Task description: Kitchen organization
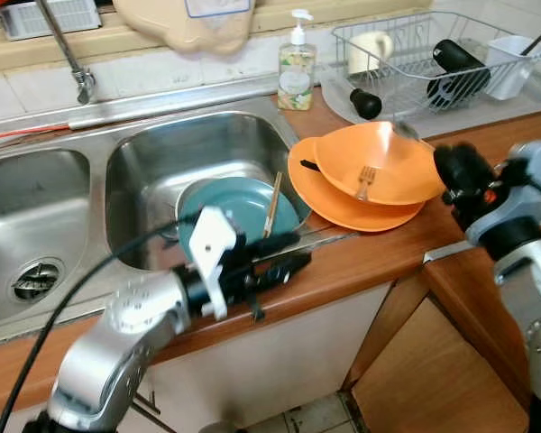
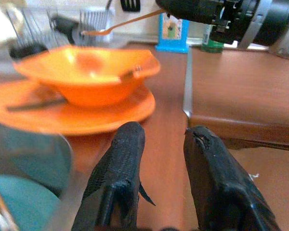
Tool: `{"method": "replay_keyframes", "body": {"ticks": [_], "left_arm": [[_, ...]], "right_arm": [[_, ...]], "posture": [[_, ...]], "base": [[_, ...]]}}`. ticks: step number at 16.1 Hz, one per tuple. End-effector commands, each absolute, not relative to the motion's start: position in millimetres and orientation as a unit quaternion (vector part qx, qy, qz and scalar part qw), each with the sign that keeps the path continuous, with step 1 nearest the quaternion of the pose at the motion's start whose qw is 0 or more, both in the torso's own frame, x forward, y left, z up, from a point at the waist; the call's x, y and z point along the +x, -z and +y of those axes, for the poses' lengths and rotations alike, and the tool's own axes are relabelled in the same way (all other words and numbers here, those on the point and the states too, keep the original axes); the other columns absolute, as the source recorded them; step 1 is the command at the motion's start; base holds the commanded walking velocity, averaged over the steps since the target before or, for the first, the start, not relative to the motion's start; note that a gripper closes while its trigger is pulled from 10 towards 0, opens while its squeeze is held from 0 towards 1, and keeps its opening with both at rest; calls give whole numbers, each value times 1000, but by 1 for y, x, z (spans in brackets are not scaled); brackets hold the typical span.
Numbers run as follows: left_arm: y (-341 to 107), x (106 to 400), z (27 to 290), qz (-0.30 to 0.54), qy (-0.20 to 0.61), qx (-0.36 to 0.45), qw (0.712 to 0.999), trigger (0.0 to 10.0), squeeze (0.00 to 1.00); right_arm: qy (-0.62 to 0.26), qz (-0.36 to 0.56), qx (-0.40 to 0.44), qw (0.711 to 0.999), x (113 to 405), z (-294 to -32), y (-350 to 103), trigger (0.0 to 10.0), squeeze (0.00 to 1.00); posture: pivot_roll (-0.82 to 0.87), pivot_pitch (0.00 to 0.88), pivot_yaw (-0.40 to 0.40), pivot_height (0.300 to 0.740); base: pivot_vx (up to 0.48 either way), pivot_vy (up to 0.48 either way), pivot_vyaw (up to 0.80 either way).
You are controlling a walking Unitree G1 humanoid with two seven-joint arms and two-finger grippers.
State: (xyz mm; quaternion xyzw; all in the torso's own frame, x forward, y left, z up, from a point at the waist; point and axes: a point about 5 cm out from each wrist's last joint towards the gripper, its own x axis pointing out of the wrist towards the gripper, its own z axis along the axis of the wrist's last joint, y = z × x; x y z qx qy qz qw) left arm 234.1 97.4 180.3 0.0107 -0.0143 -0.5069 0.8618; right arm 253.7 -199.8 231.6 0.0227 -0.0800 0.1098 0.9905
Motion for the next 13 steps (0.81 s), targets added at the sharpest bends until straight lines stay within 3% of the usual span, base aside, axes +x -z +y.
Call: {"method": "replay_keyframes", "body": {"ticks": [1,6,8,9,10,13], "left_arm": [[-188,240,98,-34,499,40,865,10000,0],[-215,263,89,-125,457,176,863,10000,0],[-220,269,85,-156,441,221,856,10000,0],[-219,270,83,-166,439,249,847,6000,0],[-218,271,82,-171,438,263,842,6000,0],[-214,275,80,-175,433,290,835,1176,0]], "right_arm": [[-145,-105,26,984,252,-193,-244,0,0],[-261,-116,73,956,245,-169,-255,0,0],[-312,-93,50,944,240,-159,-251,0,0],[-332,-82,39,939,238,-154,-249,0,0],[-343,-76,34,936,237,-151,-248,0,0],[-365,-69,27,928,236,-145,-248,0,0]], "posture": [[-43,0,57,740],[-45,0,58,740],[-44,0,58,740],[-44,0,58,740],[-42,0,58,740],[-43,0,60,740]], "base": [[0,0,0],[0,0,0],[0,0,0],[0,0,0],[0,0,0],[0,0,0]]}}
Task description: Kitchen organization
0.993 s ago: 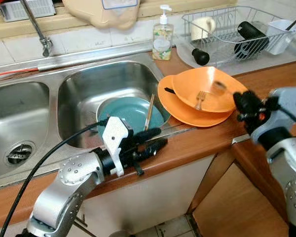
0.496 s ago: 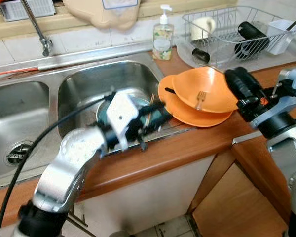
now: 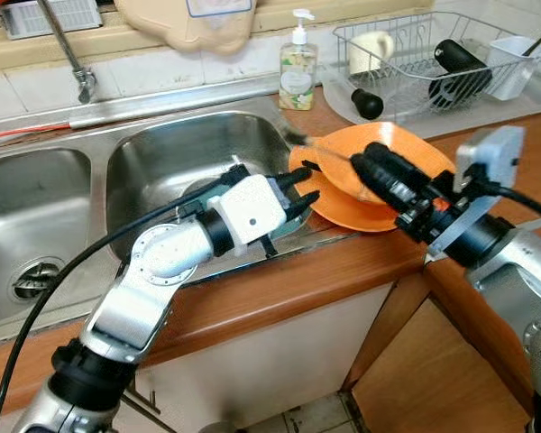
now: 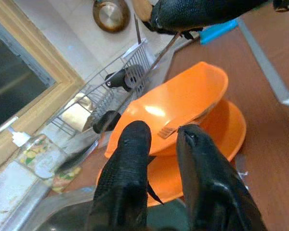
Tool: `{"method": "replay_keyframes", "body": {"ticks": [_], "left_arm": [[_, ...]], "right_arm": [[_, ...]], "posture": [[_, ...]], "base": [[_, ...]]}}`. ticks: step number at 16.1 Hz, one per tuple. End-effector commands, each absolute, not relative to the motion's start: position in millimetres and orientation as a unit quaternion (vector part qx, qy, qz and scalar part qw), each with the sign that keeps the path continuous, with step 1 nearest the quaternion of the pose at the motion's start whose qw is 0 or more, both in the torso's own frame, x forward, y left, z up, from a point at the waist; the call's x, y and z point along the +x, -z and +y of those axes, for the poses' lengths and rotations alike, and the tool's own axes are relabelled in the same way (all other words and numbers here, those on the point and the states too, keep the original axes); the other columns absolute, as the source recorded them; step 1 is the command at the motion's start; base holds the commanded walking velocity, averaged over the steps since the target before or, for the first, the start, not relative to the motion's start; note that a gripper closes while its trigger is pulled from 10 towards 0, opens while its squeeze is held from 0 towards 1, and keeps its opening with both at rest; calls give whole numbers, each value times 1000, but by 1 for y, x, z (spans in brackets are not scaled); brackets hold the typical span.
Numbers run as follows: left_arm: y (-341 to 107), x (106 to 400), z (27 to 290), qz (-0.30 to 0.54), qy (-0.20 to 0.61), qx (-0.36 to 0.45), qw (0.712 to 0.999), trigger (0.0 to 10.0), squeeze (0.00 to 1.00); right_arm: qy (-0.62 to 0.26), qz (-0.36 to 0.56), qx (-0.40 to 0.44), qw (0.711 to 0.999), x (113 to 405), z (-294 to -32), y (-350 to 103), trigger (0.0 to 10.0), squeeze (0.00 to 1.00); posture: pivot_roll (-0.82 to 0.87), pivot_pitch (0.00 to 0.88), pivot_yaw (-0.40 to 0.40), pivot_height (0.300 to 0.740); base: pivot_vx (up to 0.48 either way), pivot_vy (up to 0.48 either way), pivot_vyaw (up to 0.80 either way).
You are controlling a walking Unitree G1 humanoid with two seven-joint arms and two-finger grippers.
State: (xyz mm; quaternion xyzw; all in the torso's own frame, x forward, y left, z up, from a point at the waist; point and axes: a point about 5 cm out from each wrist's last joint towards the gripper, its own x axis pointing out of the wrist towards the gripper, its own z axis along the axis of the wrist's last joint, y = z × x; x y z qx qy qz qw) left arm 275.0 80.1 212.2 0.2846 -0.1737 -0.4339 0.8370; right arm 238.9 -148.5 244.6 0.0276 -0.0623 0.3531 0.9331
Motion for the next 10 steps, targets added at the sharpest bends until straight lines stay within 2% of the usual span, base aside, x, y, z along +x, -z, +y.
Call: {"method": "replay_keyframes", "body": {"ticks": [1,3,4,5,7,8,10], "left_arm": [[-212,278,80,-182,426,307,831,0,0],[-216,282,79,-205,408,319,830,0,0],[-220,282,80,-223,396,323,830,4667,0],[-221,282,80,-231,391,329,828,10000,0],[-222,282,82,-233,391,320,831,10000,0],[-224,282,84,-235,398,303,833,10000,1000],[-222,284,85,-241,387,341,822,10000,1000]], "right_arm": [[-375,-66,23,924,235,-143,-248,0,0],[-383,-63,16,921,234,-141,-248,0,0],[-384,-60,12,921,233,-141,-247,0,0],[-384,-58,11,921,233,-140,-246,0,0],[-382,-56,10,922,234,-140,-244,0,0],[-382,-54,8,923,234,-140,-243,0,0],[-387,-54,9,920,234,-138,-243,0,0]], "posture": [[-45,0,62,740],[-46,0,63,740],[-46,0,64,740],[-45,0,64,740],[-43,0,64,740],[-41,0,64,740],[-40,0,66,740]], "base": [[0,0,0],[0,0,0],[0,0,0],[0,0,0],[0,0,0],[0,0,0],[0,0,0]]}}
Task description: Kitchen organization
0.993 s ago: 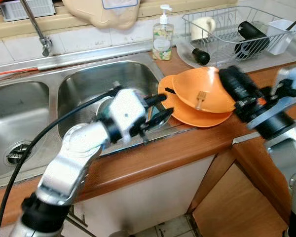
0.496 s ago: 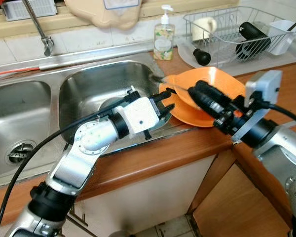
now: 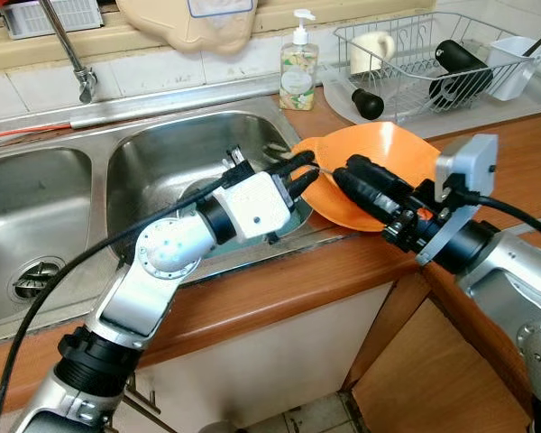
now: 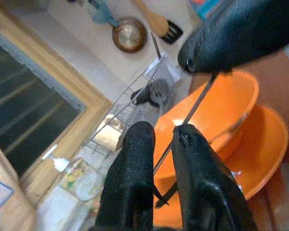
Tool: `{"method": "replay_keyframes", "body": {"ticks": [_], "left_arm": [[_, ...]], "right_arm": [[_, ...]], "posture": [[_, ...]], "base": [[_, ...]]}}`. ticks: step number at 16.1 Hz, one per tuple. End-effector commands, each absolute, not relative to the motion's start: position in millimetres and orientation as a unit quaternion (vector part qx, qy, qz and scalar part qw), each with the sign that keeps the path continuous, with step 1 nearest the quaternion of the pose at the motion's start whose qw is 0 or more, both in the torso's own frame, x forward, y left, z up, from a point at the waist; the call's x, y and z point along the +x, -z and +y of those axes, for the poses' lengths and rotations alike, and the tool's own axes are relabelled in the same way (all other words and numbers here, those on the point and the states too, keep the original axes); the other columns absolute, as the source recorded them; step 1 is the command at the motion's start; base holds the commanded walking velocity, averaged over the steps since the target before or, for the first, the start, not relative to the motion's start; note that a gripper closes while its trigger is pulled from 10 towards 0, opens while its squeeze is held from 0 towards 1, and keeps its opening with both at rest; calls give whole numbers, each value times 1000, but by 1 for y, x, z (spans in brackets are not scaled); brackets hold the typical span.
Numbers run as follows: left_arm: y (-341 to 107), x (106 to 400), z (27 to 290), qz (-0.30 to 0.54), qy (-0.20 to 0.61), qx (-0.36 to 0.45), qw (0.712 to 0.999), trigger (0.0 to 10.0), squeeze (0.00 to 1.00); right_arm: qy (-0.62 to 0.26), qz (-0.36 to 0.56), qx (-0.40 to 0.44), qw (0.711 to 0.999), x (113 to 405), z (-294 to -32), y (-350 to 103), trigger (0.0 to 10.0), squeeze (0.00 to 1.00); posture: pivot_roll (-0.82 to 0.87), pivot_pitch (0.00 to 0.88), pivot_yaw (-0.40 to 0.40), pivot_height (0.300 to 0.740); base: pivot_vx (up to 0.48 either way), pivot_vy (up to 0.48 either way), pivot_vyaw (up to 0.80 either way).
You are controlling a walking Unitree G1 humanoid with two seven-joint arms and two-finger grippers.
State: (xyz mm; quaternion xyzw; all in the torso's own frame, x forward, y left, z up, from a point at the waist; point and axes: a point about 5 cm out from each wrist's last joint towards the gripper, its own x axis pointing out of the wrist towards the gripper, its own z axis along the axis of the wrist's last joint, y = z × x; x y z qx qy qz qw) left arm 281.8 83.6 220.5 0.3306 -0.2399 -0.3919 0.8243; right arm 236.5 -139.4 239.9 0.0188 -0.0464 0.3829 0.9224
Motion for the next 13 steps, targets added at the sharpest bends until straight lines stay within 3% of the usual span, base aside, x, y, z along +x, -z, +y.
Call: {"method": "replay_keyframes", "body": {"ticks": [1,2,3,13], "left_arm": [[-220,285,86,-244,379,362,816,10000,953],[-219,286,86,-243,379,369,813,10000,784],[-218,286,85,-244,380,373,810,10000,0],[-210,287,82,-240,404,403,785,10000,0]], "right_arm": [[-391,-54,9,919,233,-137,-243,0,0],[-393,-54,9,918,232,-136,-243,0,0],[-395,-55,8,917,232,-135,-243,0,0],[-382,-41,-23,923,236,-136,-238,0,0]], "posture": [[-40,0,67,740],[-41,0,68,740],[-43,0,70,740],[-42,0,72,740]], "base": [[0,0,0],[0,0,0],[0,0,0],[0,0,0]]}}
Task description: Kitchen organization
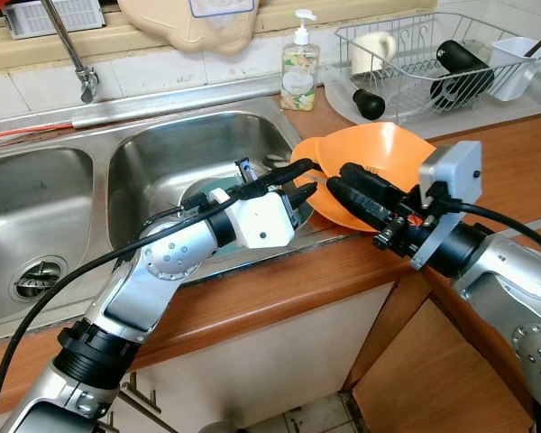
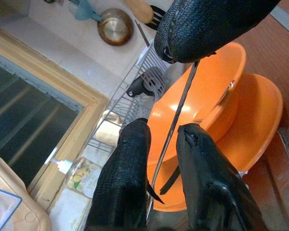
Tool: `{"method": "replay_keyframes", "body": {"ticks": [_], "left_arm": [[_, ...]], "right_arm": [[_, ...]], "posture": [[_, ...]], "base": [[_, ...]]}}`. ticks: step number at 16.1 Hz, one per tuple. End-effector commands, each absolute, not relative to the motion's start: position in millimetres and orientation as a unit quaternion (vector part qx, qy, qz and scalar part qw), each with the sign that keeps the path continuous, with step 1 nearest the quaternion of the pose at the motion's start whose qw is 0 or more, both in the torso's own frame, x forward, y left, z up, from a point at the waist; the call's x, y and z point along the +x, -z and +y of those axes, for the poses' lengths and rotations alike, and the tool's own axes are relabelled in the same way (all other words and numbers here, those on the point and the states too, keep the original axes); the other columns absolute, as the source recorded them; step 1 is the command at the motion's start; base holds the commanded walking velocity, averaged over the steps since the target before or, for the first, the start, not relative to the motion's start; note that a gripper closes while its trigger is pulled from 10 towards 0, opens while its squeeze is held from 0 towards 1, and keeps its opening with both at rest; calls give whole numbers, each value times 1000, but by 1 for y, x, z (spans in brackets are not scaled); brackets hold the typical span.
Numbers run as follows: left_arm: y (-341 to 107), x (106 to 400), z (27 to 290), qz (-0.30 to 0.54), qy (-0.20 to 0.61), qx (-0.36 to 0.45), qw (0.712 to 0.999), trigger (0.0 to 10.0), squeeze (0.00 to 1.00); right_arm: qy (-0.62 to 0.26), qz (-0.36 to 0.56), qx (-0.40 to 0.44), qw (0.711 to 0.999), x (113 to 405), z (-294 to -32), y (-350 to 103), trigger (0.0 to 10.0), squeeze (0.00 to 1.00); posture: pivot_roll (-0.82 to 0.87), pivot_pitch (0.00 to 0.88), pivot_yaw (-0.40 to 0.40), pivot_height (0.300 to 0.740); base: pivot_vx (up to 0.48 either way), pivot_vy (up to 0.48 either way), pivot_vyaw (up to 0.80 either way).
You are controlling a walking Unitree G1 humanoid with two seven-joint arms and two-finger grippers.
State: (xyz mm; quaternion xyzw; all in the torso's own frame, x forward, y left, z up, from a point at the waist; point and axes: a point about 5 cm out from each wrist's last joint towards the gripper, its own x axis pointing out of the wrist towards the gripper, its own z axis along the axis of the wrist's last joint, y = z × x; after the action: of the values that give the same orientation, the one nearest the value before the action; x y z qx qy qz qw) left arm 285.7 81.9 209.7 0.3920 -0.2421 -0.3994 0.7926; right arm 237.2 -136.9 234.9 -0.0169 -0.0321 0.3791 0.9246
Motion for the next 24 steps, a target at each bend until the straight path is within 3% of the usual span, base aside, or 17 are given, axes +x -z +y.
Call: {"method": "replay_keyframes", "body": {"ticks": [1,4,5,7,17,19,20,21,22,24], "left_arm": [[-210,288,83,-239,399,410,785,10000,0],[-209,292,83,-236,393,418,785,10000,0],[-205,293,83,-221,399,418,785,5255,0],[-202,295,84,-204,401,421,788,0,0],[-201,303,89,-198,369,445,792,0,0],[-202,306,94,-196,354,453,795,0,0],[-202,306,95,-196,353,454,795,0,0],[-203,308,97,-195,347,457,795,0,0],[-204,309,98,-195,344,459,796,0,0],[-204,311,102,-192,336,464,797,0,0]], "right_arm": [[-389,-41,-22,920,235,-134,-238,0,0],[-401,-42,-20,915,232,-131,-240,0,0],[-402,-44,-19,914,232,-131,-240,0,0],[-406,-45,-18,913,231,-130,-241,0,0],[-419,-27,-23,907,228,-127,-236,0,0],[-404,-34,-29,914,230,-128,-237,10000,0],[-402,-35,-30,914,231,-128,-237,10000,0],[-398,-37,-30,916,232,-129,-238,10000,729],[-395,-38,-29,917,232,-129,-238,10000,1000],[-389,-42,-31,920,233,-130,-239,10000,1000]], "posture": [[-42,0,72,740],[-45,0,73,740],[-44,0,72,740],[-44,0,72,740],[-44,0,73,740],[-44,0,74,740],[-44,0,74,740],[-44,0,74,740],[-44,0,74,740],[-43,0,74,740]], "base": [[0,0,0],[0,0,0],[0,0,0],[0,0,0],[0,0,0],[0,0,0],[0,0,0],[0,0,0],[0,0,0],[0,0,0]]}}
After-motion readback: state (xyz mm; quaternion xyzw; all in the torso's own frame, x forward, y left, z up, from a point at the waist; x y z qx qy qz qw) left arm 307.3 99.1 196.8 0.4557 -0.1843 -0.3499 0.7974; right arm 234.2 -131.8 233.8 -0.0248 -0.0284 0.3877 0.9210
